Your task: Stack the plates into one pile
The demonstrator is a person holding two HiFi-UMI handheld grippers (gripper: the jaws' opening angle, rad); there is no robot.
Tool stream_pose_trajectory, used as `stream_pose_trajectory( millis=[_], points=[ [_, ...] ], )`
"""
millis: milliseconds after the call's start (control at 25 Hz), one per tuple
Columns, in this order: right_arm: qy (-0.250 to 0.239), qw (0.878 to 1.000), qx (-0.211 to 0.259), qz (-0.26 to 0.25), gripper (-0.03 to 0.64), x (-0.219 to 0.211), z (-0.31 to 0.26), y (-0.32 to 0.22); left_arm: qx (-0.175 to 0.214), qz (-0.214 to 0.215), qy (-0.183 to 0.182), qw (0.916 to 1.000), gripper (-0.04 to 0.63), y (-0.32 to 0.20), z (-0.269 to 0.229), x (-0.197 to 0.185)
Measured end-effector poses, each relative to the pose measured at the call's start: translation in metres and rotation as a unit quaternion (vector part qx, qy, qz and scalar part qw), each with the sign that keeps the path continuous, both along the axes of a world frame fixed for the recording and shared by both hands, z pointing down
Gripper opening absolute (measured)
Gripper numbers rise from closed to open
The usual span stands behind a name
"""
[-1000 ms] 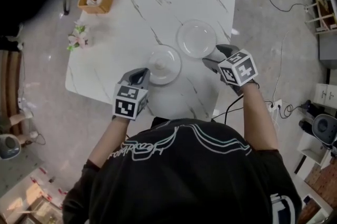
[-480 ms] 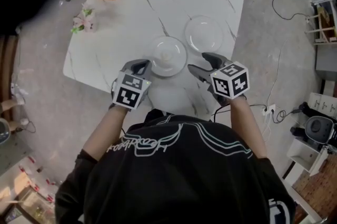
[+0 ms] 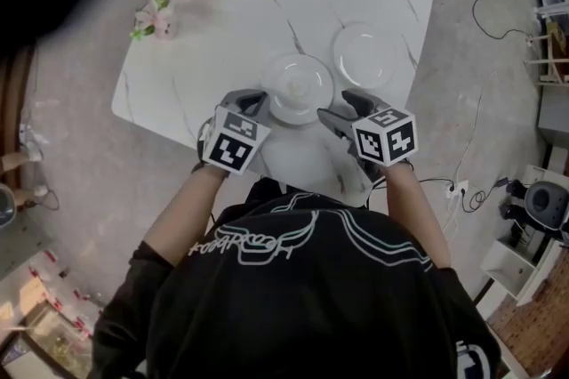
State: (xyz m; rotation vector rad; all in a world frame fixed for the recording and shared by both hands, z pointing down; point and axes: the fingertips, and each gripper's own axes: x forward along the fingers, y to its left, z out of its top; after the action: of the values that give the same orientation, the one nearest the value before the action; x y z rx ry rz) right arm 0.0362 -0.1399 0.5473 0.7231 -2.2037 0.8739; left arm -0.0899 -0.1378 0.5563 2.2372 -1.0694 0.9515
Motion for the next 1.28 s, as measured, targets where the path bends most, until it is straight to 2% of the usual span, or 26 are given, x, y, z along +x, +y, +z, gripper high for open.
stream_pose_trajectory(
  millis=[440,600,880,1080,1280],
  points=[
    [-0.020,0.999,-0.030,0.027,0.302,-0.005,0.007,-0.001,-0.013,0.002,0.002,0.9999,0.025,-0.001,0.008,-0.003],
    [-0.052,0.996,-0.059,0.053,0.228,-0.008,0.007,0.000,-0.012,0.004,0.008,0.9999,0.025,-0.001,0.008,-0.003],
    [-0.113,0.985,-0.105,0.083,0.142,-0.018,0.008,0.003,-0.011,0.010,0.003,0.9999,0.025,0.000,0.013,-0.002],
    [-0.170,0.967,-0.144,0.126,0.081,-0.021,0.006,0.000,-0.018,0.009,0.006,0.9998,0.025,0.000,0.017,-0.004],
    [-0.244,0.935,-0.192,0.174,0.044,-0.021,-0.003,-0.001,-0.031,0.007,-0.002,0.9995,0.025,0.002,0.013,-0.006]
  ],
)
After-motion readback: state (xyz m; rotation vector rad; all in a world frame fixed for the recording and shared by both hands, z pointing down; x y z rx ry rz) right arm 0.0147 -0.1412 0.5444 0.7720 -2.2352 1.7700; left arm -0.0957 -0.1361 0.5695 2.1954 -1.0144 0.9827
